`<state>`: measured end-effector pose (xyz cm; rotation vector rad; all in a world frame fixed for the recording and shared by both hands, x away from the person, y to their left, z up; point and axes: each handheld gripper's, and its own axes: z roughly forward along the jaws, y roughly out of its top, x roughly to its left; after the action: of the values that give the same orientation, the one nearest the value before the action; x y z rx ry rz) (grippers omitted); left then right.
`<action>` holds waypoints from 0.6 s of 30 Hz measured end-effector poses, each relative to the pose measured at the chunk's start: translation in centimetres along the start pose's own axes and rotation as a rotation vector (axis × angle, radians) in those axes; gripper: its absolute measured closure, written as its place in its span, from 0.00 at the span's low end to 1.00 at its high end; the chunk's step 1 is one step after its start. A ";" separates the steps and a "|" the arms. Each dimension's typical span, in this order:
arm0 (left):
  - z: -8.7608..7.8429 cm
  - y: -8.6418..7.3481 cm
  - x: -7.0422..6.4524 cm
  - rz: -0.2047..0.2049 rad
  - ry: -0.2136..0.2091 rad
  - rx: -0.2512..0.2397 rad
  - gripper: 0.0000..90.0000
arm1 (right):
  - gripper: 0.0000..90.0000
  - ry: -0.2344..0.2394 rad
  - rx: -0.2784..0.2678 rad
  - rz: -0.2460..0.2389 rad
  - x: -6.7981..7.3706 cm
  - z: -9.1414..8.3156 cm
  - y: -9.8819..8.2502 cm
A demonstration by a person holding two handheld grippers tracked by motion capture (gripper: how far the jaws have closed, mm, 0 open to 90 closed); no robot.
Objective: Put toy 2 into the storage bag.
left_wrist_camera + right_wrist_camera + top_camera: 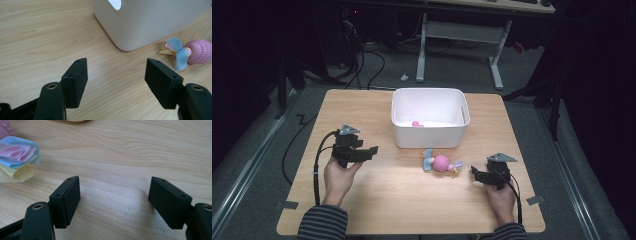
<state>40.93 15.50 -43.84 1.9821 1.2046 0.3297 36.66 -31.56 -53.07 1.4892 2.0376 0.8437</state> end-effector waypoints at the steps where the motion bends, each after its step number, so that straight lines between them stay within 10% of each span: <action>1: 0.2 -0.2 0.0 -0.005 0.000 0.002 0.39 | 0.29 0.000 0.000 0.000 0.0 0.0 0.0; 18: 2.7 -2.8 0.2 -0.024 0.006 0.058 0.39 | 0.29 0.000 0.000 0.000 0.0 0.0 0.0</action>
<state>40.76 15.08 -47.69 2.0155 1.2536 0.2919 36.66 -31.56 -53.07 1.4893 2.0370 0.8437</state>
